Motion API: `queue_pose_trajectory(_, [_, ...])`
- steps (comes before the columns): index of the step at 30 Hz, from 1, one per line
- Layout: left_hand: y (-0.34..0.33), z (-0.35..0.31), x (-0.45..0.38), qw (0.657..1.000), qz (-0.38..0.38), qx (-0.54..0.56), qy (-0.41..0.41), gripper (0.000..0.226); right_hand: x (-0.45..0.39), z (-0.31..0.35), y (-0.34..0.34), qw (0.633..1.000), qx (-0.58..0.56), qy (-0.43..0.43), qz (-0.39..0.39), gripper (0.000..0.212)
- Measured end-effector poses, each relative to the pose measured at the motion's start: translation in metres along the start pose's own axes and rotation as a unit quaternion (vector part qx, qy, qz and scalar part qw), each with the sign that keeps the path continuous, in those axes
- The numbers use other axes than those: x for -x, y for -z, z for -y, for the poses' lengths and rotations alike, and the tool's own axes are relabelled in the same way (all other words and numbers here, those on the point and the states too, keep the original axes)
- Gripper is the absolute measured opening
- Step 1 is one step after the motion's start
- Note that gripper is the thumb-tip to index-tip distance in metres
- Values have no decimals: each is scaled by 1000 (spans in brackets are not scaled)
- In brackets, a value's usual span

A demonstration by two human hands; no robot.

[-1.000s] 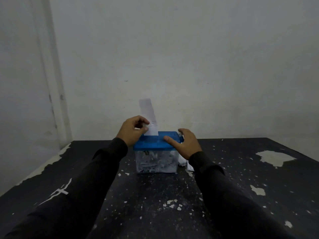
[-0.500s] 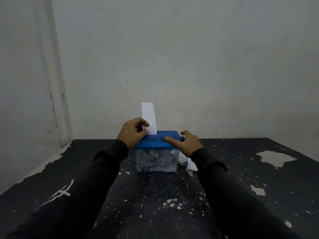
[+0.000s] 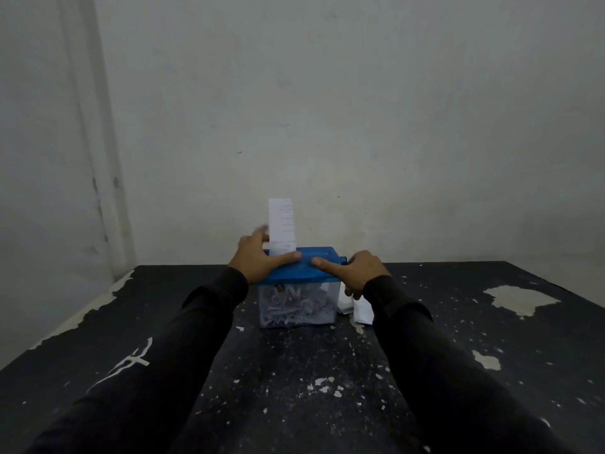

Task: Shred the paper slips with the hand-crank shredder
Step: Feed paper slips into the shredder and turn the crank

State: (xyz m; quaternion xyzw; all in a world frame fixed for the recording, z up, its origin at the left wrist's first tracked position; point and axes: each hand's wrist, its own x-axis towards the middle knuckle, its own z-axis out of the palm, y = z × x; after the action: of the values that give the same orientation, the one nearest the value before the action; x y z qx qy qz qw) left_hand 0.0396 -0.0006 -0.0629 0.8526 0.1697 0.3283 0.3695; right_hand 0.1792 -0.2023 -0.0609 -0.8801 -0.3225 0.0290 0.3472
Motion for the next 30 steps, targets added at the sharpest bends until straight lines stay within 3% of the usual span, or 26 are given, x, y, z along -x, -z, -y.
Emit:
queue_pose_trajectory(4, [-2,0,-3,996,79,7,38,91,6,8,2,999,32,-5,-41,100])
queue_pose_trajectory(7, [0,-4,-5,993,105,37,41,90,10,10,4,996,15,5,-87,89])
queue_pose_trajectory(9, [0,-4,-5,992,107,47,45,92,7,13,10,989,-86,10,-119,77])
queue_pose_trajectory(11, [1,-5,-4,991,112,52,45,88,0,17,22,957,-258,0,-130,58])
queue_pose_trajectory(14, [2,-7,-4,990,121,54,41,73,-11,15,34,905,-420,-21,-71,20])
queue_pose_trajectory(20, [3,-8,-3,990,126,52,39,56,-35,3,19,911,-397,27,-113,9])
queue_pose_trajectory(25, [3,-6,-2,988,135,58,44,44,-56,-1,3,942,-291,31,-162,20])
queue_pose_trajectory(30, [4,-6,-1,988,137,59,37,44,-62,-27,-23,976,-184,-10,-117,36])
